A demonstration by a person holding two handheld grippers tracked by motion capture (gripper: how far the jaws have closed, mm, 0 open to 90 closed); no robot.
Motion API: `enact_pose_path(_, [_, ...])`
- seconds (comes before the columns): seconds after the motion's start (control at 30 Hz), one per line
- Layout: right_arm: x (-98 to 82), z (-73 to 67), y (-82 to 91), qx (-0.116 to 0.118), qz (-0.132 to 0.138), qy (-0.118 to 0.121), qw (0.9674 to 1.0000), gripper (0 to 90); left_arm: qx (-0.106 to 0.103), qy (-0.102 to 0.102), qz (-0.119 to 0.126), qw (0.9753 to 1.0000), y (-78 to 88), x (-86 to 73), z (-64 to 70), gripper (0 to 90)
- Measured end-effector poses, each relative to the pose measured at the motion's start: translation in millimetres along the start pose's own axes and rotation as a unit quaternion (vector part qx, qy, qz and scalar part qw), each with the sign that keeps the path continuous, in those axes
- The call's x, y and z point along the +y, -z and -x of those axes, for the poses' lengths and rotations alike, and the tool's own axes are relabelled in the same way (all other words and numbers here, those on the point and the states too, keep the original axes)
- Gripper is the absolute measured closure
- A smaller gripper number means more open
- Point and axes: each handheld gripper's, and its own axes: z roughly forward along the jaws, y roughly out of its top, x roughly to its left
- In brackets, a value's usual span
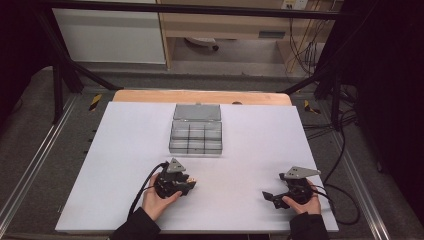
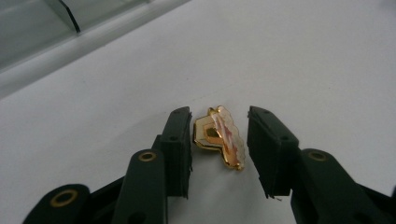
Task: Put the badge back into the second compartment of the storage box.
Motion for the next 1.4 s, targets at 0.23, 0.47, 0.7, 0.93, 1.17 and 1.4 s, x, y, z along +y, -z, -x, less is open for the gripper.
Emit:
enact_pose_path(0.23, [0.0,-0.1,0.2,0.000,0.001,-0.001,1.0000,0.5,0.008,0.000,0.002,1.0000,-1.4,-1.4,1.5,64.5])
enact_pose_path(0.47, [0.0,-0.1,0.2,-0.001,0.001,-0.001,1.0000,0.5,0.011,0.005,0.007,0.9999,0.0,-1.5,2.1,68.4])
enact_pose_path(0.7, [0.2,0.1,0.2,0.000,0.000,0.000,1.0000,0.5,0.010,0.005,0.014,0.9998,2.2,-1.5,2.7,72.3])
enact_pose_path(0.93, [0.2,0.0,0.0,0.000,-0.001,0.000,1.0000,0.5,0.007,0.008,0.018,0.9998,3.8,-1.2,3.2,76.6])
enact_pose_path(1.17, [0.2,0.0,-0.2,0.000,-0.001,0.000,1.0000,0.5,-0.012,0.008,0.021,0.9997,4.0,-0.6,5.8,84.5])
enact_pose_path(1.4, [0.3,0.1,-0.2,0.000,-0.001,0.001,1.0000,0.5,-0.018,0.004,0.026,0.9995,4.5,-0.3,7.8,86.9])
